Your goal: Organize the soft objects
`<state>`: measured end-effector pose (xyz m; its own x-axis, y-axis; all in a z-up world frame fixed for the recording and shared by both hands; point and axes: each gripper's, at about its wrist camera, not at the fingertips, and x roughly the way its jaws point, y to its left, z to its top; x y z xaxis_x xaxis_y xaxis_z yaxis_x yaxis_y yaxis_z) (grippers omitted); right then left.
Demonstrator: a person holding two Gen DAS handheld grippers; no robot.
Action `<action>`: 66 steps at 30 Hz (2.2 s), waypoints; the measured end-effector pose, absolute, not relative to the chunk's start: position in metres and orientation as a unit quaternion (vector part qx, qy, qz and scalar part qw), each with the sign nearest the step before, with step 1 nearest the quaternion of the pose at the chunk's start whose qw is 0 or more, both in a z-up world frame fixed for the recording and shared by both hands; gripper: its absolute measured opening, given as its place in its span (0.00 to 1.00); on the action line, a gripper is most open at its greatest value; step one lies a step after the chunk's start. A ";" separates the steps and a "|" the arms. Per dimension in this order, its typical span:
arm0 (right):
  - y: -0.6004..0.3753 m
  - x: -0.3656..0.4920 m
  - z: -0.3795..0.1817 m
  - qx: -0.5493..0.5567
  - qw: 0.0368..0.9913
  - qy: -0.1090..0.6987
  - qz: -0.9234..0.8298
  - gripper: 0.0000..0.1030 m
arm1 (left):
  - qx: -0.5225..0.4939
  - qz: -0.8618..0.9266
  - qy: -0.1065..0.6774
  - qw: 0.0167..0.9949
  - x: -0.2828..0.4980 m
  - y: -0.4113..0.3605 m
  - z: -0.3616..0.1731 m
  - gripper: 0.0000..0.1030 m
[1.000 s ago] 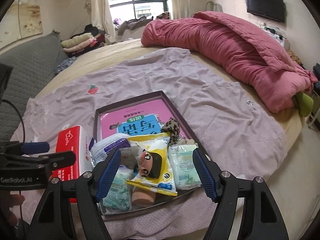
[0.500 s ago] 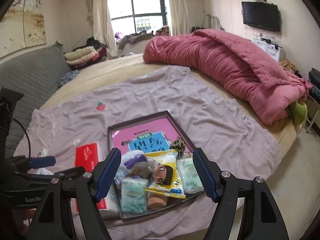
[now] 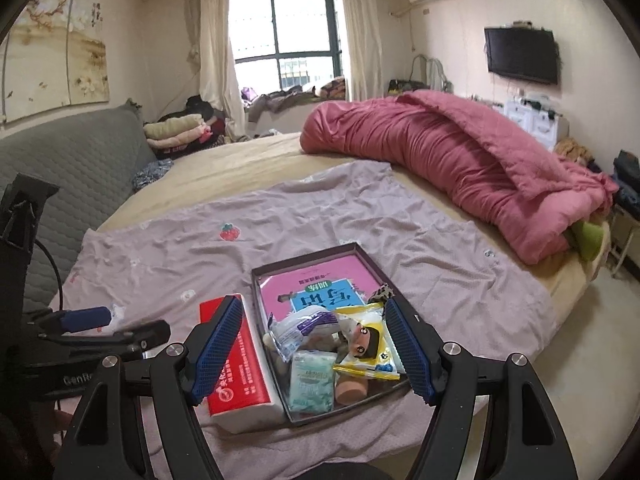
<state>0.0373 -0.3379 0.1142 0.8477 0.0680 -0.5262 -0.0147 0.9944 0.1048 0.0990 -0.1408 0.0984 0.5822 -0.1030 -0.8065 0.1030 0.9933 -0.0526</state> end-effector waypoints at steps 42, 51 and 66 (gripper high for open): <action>-0.336 -0.057 0.057 0.044 0.943 0.329 0.006 0.73 | 0.009 -0.074 0.451 0.890 -0.009 -0.140 0.059 0.80; -0.328 -0.070 0.060 0.024 0.945 0.326 0.007 0.73 | 0.000 -0.084 0.449 0.890 -0.023 -0.143 0.060 0.80; -0.329 -0.077 0.061 0.022 0.946 0.324 0.007 0.73 | -0.002 -0.083 0.452 0.888 -0.026 -0.145 0.060 0.80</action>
<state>-0.0768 -0.3291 0.0613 0.7905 0.0281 -0.6118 0.0006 0.9989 0.0467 -0.0263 -0.1450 0.0605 0.5784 -0.1483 -0.8022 0.1453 0.9863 -0.0775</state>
